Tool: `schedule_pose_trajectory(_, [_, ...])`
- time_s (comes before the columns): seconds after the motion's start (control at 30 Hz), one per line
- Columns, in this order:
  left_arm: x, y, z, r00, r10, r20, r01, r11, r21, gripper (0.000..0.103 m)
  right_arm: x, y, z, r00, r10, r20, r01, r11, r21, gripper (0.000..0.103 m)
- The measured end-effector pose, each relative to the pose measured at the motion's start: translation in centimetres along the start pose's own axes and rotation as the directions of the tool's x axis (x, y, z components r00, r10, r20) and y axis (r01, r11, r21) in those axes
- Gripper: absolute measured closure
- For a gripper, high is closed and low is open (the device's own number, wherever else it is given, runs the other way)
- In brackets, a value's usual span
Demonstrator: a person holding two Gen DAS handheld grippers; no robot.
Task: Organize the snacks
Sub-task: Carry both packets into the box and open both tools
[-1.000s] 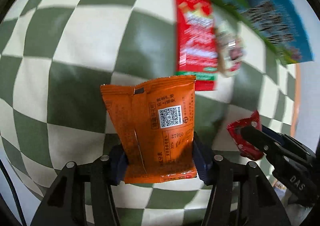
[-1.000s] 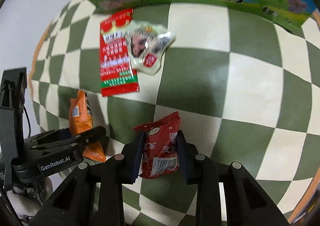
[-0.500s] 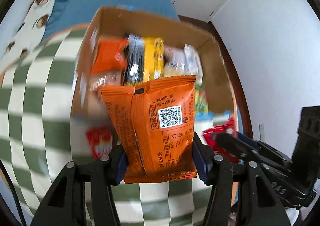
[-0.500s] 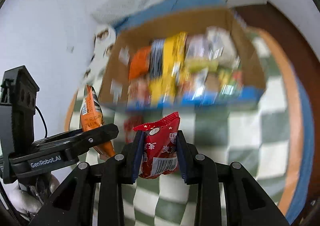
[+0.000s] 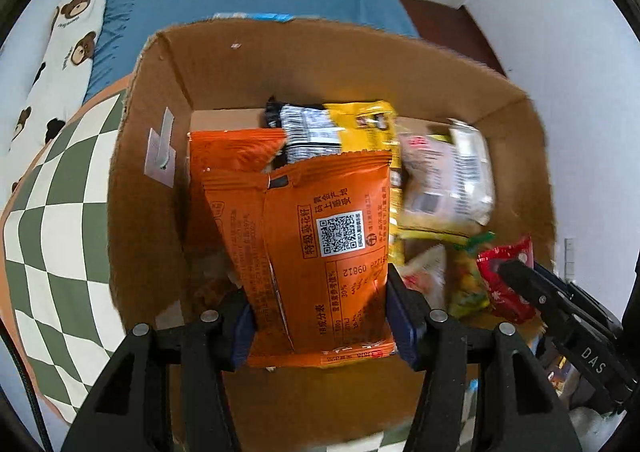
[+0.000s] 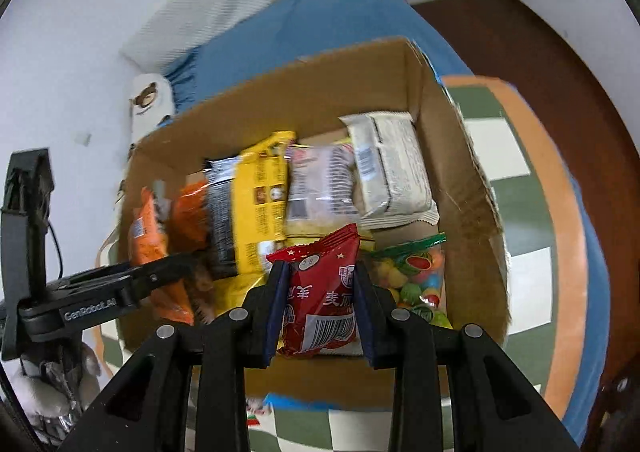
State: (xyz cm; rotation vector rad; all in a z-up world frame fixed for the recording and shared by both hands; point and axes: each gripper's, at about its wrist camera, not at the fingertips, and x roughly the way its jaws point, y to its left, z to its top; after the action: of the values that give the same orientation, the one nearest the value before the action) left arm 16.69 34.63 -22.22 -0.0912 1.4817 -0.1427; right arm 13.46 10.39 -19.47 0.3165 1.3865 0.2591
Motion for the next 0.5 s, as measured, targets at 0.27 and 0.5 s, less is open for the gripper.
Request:
schedule_pose_trajectory(0.27, [1.9,1.2,-0.1,0.999,0.052,-0.002,-0.052,0.997,-0.065,0.021,2.8,-0.4,0.8,0.991,-0.109,-0.082,0.106,0.994,-0.034,0.009])
schedule_pose_trajectory(0.5, [0.9,0.0,-1.8,0.998,0.063,0.028,-0.062,0.997,-0.034,0.011,2.3,1.1,0.9,0.972,-0.234,-0.022,0.229,0.964,-0.132,0.005])
